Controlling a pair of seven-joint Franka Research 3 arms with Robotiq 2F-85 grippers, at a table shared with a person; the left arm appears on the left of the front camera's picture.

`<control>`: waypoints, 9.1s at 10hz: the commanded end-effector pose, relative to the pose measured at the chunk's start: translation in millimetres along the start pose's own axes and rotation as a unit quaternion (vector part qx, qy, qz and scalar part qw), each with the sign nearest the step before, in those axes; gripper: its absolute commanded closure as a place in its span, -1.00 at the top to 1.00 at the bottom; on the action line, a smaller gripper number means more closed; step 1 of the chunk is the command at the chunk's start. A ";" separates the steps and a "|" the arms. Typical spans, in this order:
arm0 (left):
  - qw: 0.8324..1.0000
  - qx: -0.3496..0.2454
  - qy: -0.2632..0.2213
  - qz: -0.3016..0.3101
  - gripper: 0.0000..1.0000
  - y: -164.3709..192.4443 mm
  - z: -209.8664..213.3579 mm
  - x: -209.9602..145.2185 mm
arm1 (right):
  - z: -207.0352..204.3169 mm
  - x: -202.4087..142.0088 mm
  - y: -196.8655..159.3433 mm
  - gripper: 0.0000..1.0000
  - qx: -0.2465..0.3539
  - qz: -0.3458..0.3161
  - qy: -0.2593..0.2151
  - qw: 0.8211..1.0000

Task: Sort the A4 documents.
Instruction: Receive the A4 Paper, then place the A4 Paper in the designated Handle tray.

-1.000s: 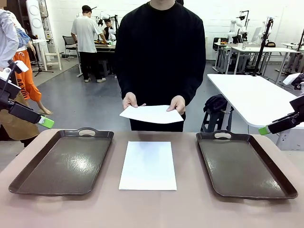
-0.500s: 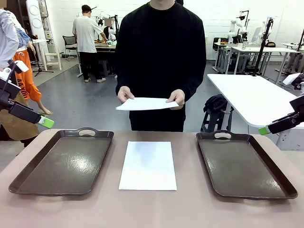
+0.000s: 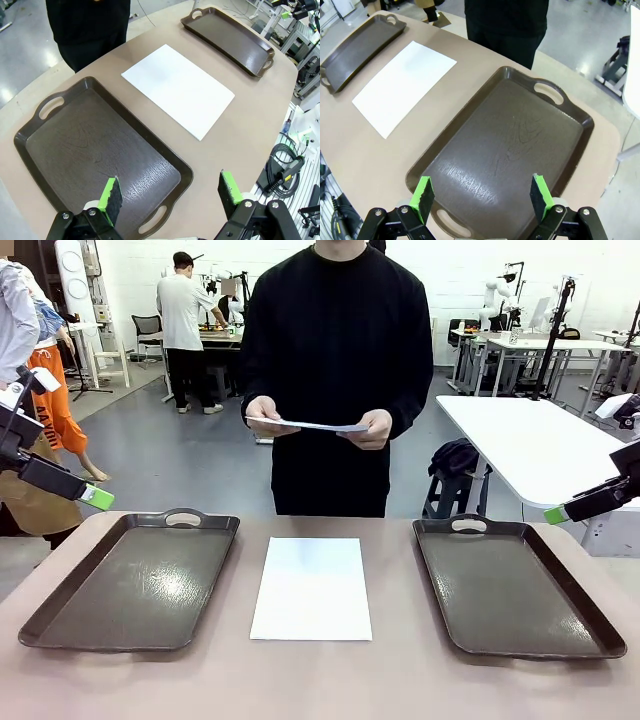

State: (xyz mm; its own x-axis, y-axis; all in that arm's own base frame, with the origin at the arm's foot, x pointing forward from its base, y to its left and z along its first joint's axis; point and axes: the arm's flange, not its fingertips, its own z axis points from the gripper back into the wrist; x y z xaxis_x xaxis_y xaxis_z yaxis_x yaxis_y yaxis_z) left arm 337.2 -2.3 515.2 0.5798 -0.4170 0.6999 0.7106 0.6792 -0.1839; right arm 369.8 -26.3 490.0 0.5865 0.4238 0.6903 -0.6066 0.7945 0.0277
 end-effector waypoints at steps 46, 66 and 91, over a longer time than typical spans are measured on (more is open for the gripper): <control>0.910 -0.285 -0.014 0.301 1.00 77.0 -212.9 122.2 | 1.0 -0.1 -0.1 1.00 0.002 -0.001 -0.002 1.000; 0.843 -0.361 -0.045 0.396 -1.00 67.5 -279.0 116.6 | 1.0 -0.1 -0.1 1.00 0.002 -0.001 -0.002 1.000; 0.845 -0.355 -0.023 0.399 -0.98 70.3 -281.5 115.6 | 1.0 -0.1 -0.1 1.00 0.002 -0.001 -0.002 1.000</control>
State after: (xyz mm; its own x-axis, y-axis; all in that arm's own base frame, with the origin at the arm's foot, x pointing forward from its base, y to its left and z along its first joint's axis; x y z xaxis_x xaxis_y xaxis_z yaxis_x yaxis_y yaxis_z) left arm 566.4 -172.7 388.9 0.9828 0.0380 0.1807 0.1702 0.1932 -0.9663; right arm 369.3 -27.2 491.3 0.5858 0.4234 0.6911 -0.6038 0.7968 0.0237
